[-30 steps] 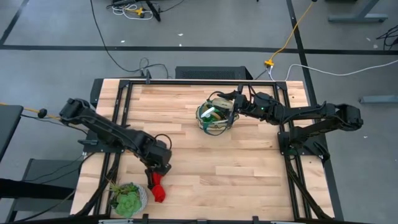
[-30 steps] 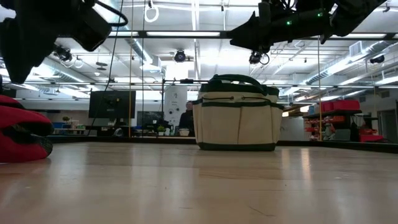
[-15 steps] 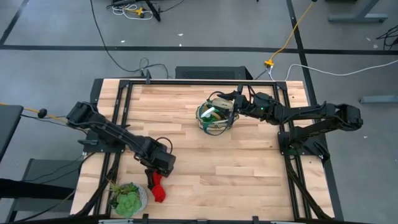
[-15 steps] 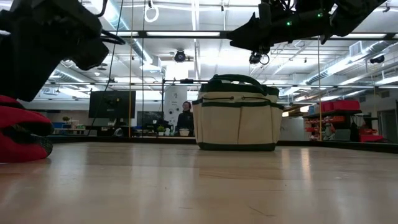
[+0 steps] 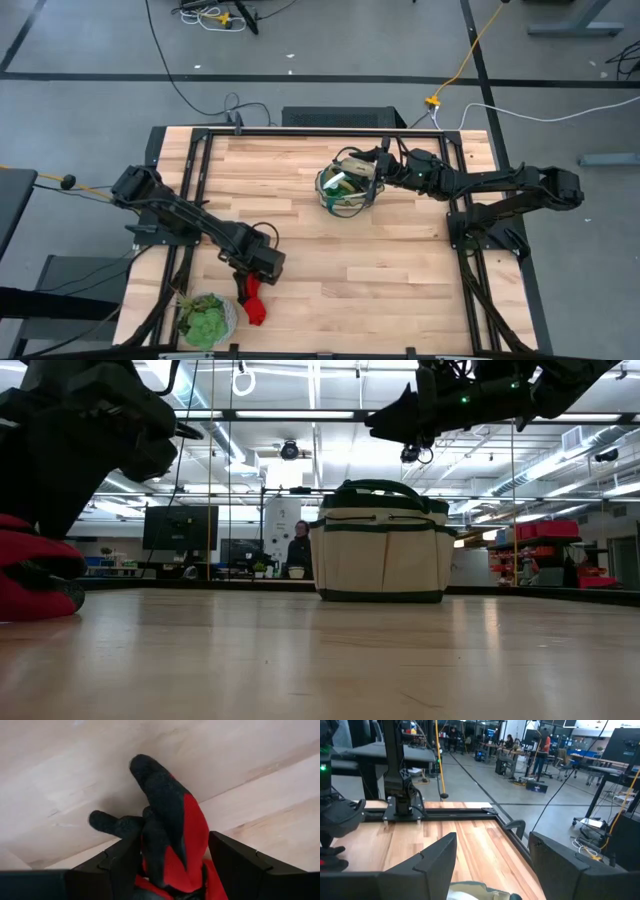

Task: Pick & Place Garden tools in Gardening bag
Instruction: Put the red gloves into the gardening bag

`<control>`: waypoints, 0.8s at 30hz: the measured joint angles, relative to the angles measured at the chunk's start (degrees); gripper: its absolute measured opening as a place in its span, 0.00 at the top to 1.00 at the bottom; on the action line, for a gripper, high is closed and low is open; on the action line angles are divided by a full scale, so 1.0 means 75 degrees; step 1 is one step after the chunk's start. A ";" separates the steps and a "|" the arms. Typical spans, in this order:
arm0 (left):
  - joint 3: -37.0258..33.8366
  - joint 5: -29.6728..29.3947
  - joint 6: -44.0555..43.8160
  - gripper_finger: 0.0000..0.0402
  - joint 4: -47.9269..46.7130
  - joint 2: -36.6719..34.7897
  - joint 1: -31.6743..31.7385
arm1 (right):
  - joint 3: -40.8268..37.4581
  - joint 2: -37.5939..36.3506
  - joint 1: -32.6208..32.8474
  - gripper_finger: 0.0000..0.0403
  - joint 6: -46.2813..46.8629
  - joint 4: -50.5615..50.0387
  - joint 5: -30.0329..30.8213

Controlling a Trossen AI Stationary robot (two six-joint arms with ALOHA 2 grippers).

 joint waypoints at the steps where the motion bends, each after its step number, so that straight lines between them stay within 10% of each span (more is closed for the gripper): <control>1: 0.0002 0.0037 0.0002 0.40 0.0051 0.0056 -0.0014 | 0.0000 0.0000 -0.0001 0.38 -0.0008 -0.0031 0.0000; 24: -0.0003 0.0340 0.0206 0.59 0.0306 0.0605 -0.0087 | 0.0000 0.0000 0.0000 0.38 0.0012 -0.0092 0.0000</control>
